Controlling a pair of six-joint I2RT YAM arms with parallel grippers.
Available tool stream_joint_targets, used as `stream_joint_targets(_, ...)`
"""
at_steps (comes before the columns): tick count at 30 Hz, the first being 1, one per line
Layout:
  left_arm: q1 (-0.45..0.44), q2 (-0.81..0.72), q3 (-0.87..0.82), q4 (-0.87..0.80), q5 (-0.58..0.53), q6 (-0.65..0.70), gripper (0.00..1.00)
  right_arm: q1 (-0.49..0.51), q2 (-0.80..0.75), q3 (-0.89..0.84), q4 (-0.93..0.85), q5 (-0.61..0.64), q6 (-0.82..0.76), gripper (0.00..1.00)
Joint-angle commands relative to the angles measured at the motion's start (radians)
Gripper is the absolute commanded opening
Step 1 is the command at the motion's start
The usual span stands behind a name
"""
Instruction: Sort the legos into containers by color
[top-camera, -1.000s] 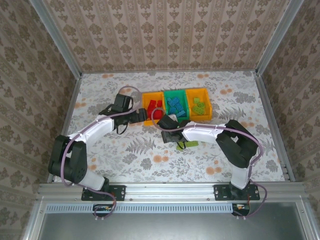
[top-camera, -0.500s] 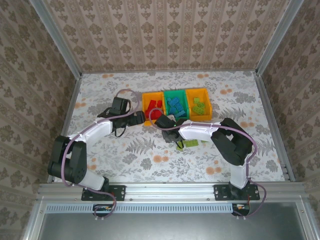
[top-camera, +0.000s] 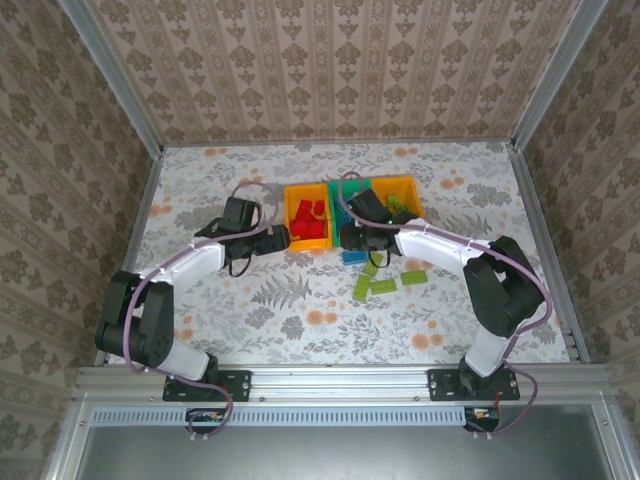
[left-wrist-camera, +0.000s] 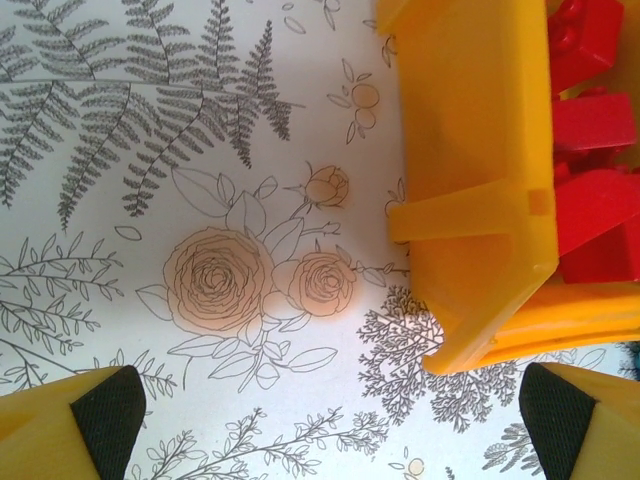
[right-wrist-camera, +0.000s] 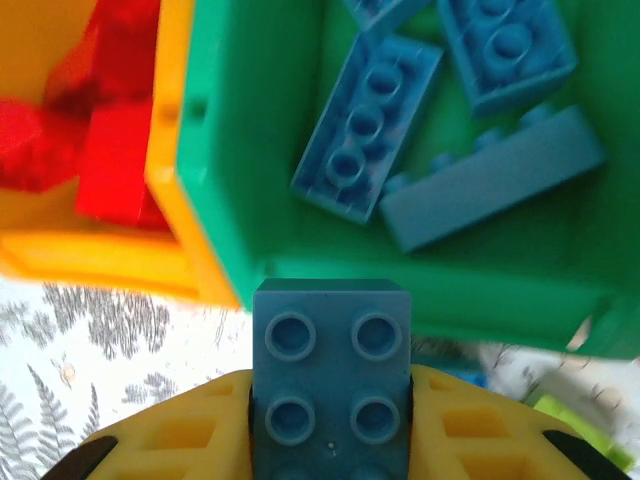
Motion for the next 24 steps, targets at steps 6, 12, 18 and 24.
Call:
stream_joint_targets(6, 0.007, -0.020, -0.042, 0.028, 0.011, 0.021, 1.00, -0.092, 0.108, 0.142, 0.033, -0.140, 0.042, 0.30)
stream_joint_targets(12, 0.007, -0.021, -0.056, 0.041, 0.028, 0.014, 1.00, -0.111, 0.199, 0.245, 0.017, -0.103, 0.067, 0.34)
stream_joint_targets(18, 0.007, -0.031, -0.068, 0.040, 0.028, 0.017, 1.00, -0.118, 0.220, 0.292, -0.003, -0.092, 0.036, 0.62)
stream_joint_targets(24, 0.007, -0.029, -0.089, 0.050, 0.033, 0.005, 1.00, -0.098, 0.119, 0.209, 0.036, -0.104, -0.004, 0.78)
